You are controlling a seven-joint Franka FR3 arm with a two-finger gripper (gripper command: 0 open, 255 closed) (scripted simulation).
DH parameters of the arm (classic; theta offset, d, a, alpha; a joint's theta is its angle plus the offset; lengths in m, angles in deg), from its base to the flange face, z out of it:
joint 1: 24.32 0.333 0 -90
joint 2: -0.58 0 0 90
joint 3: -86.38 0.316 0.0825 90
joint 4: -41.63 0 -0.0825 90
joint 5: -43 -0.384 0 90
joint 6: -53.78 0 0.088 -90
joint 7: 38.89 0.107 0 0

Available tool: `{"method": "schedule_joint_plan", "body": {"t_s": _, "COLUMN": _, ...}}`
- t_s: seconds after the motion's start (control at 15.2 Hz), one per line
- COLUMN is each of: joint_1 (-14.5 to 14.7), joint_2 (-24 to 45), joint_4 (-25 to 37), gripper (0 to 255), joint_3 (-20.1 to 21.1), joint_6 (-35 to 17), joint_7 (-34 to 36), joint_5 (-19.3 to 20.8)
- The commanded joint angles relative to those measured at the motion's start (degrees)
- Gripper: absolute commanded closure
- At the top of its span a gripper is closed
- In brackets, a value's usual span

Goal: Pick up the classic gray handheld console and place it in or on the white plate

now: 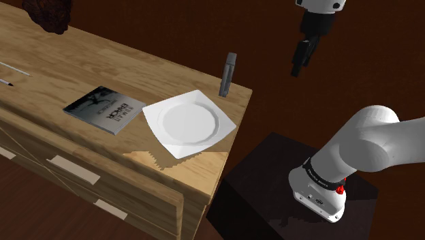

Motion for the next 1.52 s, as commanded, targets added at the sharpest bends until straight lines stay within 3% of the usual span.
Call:
{"method": "schedule_joint_plan", "body": {"t_s": 0.0, "joint_1": 0.00, "joint_2": 0.00, "joint_4": 0.00, "gripper": 0, "joint_3": 0.00, "joint_6": 0.00, "joint_7": 0.00, "joint_5": 0.00}}
{"method": "schedule_joint_plan", "body": {"t_s": 0.59, "joint_1": -3.36, "joint_2": 12.18, "joint_4": 5.00, "gripper": 0, "joint_3": 10.86, "joint_6": -13.10, "joint_7": 24.27, "joint_5": -7.21}}
{"method": "schedule_joint_plan", "body": {"t_s": 1.12, "joint_1": -7.86, "joint_2": 26.40, "joint_4": 15.07, "gripper": 0, "joint_3": 18.66, "joint_6": -22.30, "joint_7": 45.30, "joint_5": -6.02}}
{"method": "schedule_joint_plan", "body": {"t_s": 1.45, "joint_1": -7.79, "joint_2": 26.90, "joint_4": 11.65, "gripper": 0, "joint_3": 18.87, "joint_6": -26.20, "joint_7": 45.37, "joint_5": -6.01}}
